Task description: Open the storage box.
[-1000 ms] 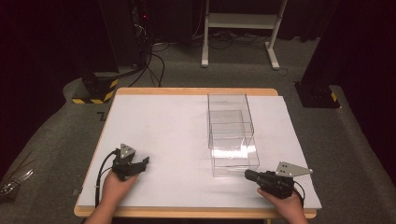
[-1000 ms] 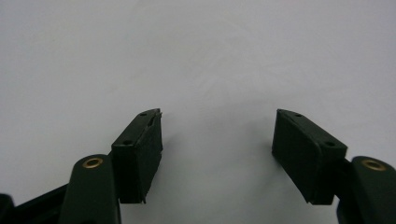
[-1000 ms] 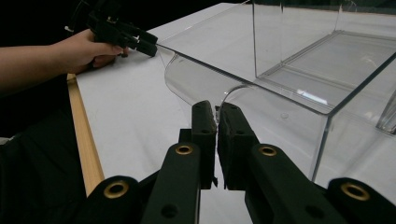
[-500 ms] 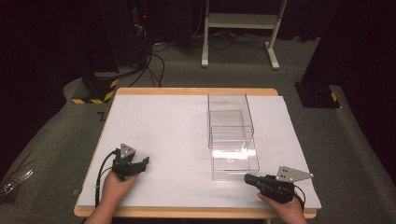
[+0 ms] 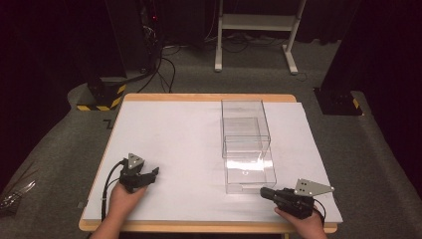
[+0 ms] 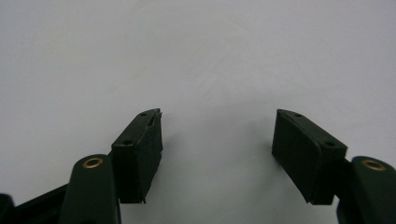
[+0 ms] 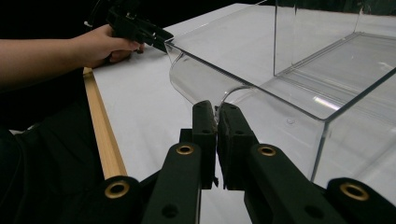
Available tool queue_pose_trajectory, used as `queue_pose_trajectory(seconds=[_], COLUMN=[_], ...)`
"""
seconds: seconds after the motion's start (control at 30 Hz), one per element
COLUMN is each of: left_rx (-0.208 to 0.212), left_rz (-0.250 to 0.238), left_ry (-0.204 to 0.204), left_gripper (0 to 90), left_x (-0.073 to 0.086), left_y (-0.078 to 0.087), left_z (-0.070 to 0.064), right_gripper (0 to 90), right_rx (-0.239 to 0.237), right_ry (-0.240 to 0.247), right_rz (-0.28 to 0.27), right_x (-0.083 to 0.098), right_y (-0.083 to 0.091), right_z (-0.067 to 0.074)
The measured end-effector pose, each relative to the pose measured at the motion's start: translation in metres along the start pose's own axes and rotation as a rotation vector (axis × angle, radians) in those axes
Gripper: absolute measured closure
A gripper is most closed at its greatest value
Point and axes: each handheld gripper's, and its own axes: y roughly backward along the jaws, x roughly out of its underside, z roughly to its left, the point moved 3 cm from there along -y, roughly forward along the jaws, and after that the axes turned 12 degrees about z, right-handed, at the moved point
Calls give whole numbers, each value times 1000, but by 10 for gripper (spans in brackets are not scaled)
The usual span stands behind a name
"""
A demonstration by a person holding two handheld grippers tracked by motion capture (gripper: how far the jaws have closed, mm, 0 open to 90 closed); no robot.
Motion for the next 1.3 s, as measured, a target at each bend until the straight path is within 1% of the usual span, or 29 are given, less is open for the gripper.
queue_pose_trajectory(seconds=[0.2, 0.33, 0.63, 0.87, 1.03, 1.13, 1.2, 1.23, 1.27, 1.3], left_rx=[0, 0, 1, 1, 1, 1, 1, 1, 1, 1], left_rz=[0, 0, 0, 0, 0, 0, 0, 0, 0, 0], left_ry=[0, 0, 0, 0, 0, 0, 0, 0, 0, 0], left_gripper=[334, 334, 334, 334, 334, 334, 334, 335, 334, 334], left_x=[0, 0, 0, 0, 0, 0, 0, 0, 0, 0], left_y=[0, 0, 0, 0, 0, 0, 0, 0, 0, 0], left_z=[0, 0, 0, 0, 0, 0, 0, 0, 0, 0], right_gripper=[850, 822, 815, 817, 818, 808, 793, 777, 764, 764], right_rx=[-2, 6, 13, 28, 39, 63, 89, 110, 141, 141], right_ry=[-3, -4, -5, 5, 13, 18, 8, 5, 0, 0], right_rz=[-1, 7, -8, -35, -85, -109, -133, -142, -155, -155], right_x=[1, 1, 0, -5, -15, -21, -24, -26, -27, -27], right_y=[0, 0, 5, 12, 19, 23, 25, 26, 27, 27], right_z=[0, -1, -3, -3, -2, -2, -3, -5, -6, -6])
